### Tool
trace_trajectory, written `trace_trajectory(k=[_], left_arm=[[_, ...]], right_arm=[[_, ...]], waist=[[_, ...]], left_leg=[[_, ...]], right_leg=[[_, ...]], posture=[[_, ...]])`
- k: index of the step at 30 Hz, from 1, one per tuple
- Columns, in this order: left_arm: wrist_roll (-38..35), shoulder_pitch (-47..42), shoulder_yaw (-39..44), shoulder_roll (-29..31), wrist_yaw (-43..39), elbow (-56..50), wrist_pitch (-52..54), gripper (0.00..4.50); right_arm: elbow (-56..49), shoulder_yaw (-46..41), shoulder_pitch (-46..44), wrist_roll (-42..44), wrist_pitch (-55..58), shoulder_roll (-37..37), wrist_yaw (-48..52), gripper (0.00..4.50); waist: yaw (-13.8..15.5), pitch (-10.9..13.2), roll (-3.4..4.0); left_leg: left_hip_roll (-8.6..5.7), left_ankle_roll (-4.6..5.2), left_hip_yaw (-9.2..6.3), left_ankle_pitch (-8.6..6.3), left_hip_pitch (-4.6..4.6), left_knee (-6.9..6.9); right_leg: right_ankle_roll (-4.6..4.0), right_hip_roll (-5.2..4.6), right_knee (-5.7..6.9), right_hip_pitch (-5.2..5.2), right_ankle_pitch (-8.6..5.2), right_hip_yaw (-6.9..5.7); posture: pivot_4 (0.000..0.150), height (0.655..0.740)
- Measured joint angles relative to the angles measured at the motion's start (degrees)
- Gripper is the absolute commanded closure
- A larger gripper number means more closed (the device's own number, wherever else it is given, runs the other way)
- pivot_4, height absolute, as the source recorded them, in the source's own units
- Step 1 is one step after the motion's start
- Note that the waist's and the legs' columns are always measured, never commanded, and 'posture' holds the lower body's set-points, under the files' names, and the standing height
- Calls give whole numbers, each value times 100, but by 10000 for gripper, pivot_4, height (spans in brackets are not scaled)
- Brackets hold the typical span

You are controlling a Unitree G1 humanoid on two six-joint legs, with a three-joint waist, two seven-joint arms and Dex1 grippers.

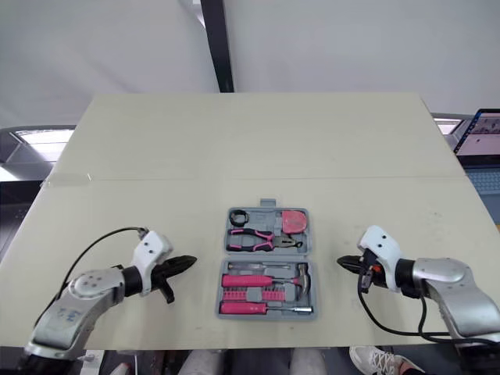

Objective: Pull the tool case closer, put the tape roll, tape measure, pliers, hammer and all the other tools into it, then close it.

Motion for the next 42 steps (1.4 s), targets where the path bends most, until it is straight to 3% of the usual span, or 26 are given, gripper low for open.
trace_trajectory(k=[19,42], left_arm=[[359,-1088,-841,-360,-441,1020,-342,44469],[658,-1483,-1098,-646,-550,1277,-401,44469]], right_arm=[[664,746,-892,-493,15,527,-102,44537],[723,1083,-907,-591,-114,673,44,44537]], waist=[[56,0,0],[61,0,0]], left_leg=[[-1,-4,-1,8,-2,14],[-3,-4,6,8,-9,17]], right_leg=[[0,-1,32,-11,0,2],[0,-4,53,-33,0,2]], posture=[[1500,7400],[1500,7400]])
